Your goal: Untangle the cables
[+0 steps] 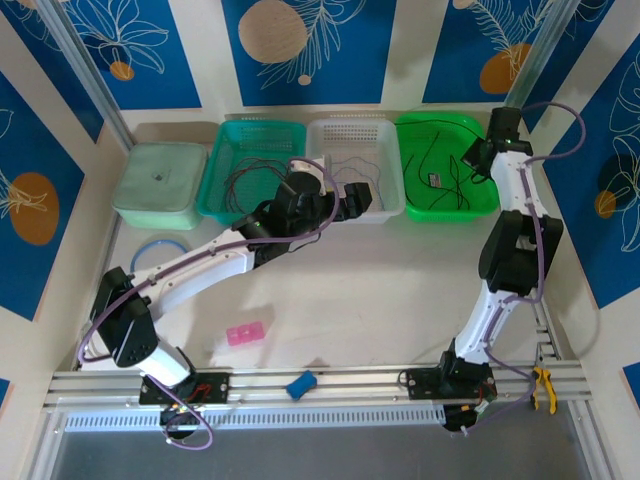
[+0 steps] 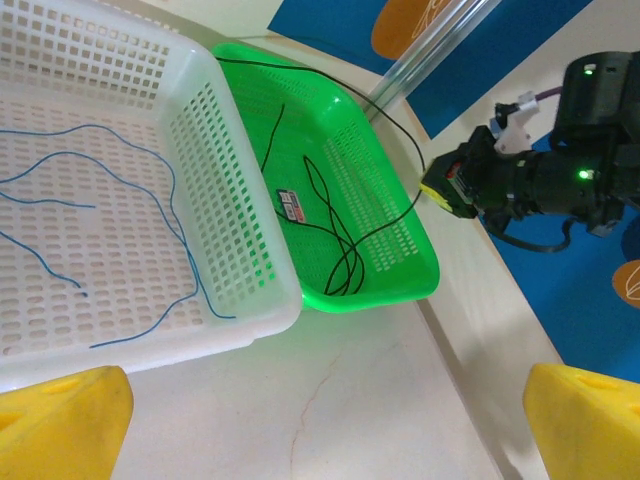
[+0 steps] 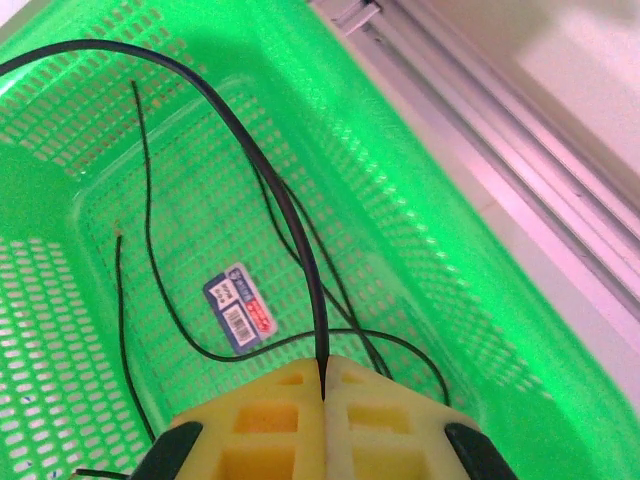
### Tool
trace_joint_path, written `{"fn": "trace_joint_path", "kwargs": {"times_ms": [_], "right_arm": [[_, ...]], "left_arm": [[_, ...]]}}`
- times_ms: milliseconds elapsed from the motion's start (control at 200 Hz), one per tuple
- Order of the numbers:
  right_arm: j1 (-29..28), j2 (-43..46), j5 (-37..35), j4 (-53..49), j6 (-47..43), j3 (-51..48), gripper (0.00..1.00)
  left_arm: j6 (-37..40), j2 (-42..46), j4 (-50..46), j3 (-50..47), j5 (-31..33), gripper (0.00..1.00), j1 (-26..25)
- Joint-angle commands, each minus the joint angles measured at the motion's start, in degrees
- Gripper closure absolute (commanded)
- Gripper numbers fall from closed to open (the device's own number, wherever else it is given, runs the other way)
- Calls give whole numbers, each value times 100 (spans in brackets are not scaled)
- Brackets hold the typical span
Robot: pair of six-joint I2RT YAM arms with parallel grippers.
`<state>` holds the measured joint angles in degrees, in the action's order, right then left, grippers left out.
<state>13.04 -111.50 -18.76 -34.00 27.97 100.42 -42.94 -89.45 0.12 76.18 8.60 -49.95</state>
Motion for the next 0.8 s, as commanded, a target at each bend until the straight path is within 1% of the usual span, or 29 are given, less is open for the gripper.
{"fn": "trace_joint_path", "kwargs": {"times_ms": [0, 85, 250, 405, 470, 505, 545, 570, 675, 795], "right_arm": [[114, 427, -210, 390, 165, -177, 100], [176, 605, -288, 421, 182, -296, 100], [268, 1034, -503, 766, 271, -861, 100], [320, 1033, -587, 686, 375, -956, 100], [340, 1091, -581, 807, 411, -1069, 100], [355, 1098, -429, 922, 361, -1119, 100], [378, 999, -18, 983, 244, -1075, 100], [384, 872, 194, 854, 192, -930, 100], [318, 211, 651, 13, -9, -25, 100], [177, -190, 1263, 28, -257, 297, 100]], "left_arm": [[107, 174, -82, 120, 63, 1, -60], [115, 156, -94, 160, 71, 1, -96], [111, 97, -92, 219, 76, 1, -142], [93, 52, -90, 247, 63, 1, -181], [101, 59, -94, 248, 80, 1, -190], [106, 68, -109, 248, 89, 1, -196], [109, 68, -107, 239, 111, 1, -195], [110, 72, -108, 235, 120, 1, -194], [104, 46, -91, 230, 124, 1, -191], [102, 50, -91, 207, 137, 1, -190]]}}
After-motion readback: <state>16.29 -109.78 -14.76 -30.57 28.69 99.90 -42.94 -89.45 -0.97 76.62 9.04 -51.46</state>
